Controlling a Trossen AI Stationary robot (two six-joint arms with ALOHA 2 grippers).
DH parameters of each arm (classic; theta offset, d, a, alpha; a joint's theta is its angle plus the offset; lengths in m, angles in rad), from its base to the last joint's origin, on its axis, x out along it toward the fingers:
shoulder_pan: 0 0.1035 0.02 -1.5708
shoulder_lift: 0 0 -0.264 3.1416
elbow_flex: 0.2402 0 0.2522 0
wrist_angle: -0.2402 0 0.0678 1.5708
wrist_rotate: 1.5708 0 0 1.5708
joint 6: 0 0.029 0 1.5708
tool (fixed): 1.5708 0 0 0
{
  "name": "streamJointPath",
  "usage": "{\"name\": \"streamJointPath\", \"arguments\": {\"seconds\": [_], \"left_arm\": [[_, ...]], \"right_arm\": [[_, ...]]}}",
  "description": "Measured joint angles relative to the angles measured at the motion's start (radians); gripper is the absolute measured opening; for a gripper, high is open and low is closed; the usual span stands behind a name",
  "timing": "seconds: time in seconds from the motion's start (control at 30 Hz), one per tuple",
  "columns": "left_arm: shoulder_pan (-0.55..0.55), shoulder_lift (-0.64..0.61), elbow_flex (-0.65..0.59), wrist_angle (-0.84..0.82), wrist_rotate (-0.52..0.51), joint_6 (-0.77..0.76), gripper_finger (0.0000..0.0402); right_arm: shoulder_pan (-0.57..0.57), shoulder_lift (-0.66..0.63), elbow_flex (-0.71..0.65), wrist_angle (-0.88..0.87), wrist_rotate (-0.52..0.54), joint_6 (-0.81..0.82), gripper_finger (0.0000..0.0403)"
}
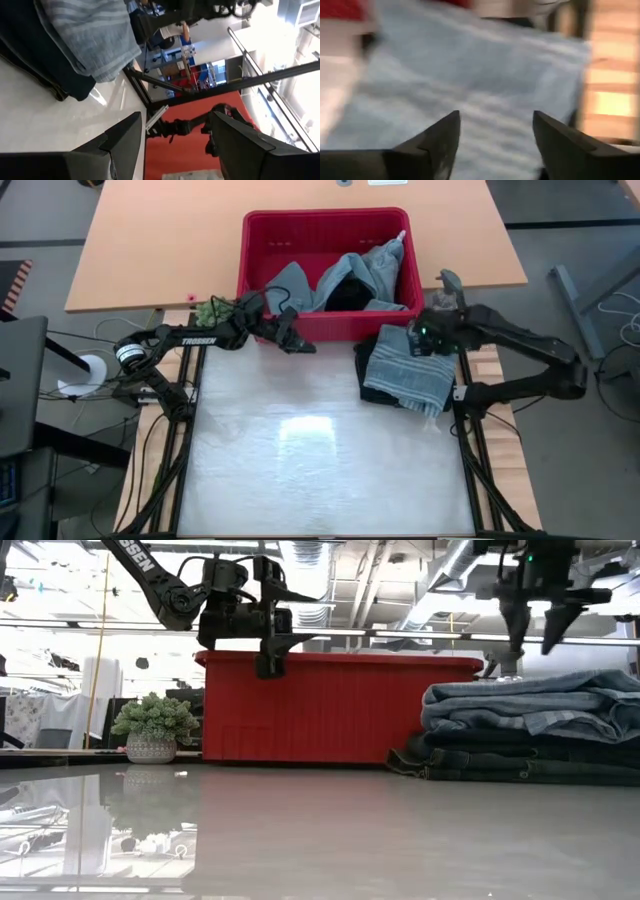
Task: Fold Laundry from Bin
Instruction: Stack the folded blue polo shirt on top of the folded black pants
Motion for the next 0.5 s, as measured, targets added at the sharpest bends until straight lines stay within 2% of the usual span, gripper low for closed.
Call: {"name": "streamJointPath", "arguments": {"seconds": [0.1,0.23,0.27,0.37,0.5], "left_arm": [[0.000,0.000,0.000,0.000,0.005,0.018,0.0226],[0.000,0.000,0.000,-0.008,-0.004,0.040,0.0226],[0.000,0.000,0.000,-0.013,-0.008,0.044,0.0226],[0.000,0.000,0.000,-0.034,-0.017,0.055,0.0226],[0.000,-0.001,0.000,-0.085,-0.021,0.080,0.0226]], "right_arm": [[0.105,-0.017,-0.048,0.013,0.019,0.134,0.0178],[0.196,-0.015,-0.162,0.033,0.046,0.322,0.0036],[0.211,-0.007,-0.194,0.048,0.050,0.358,0.0021],[0.219,0.018,-0.282,0.121,0.035,0.397,0.0027],[0.186,0.056,-0.376,0.173,-0.043,0.383,0.0023]]}}
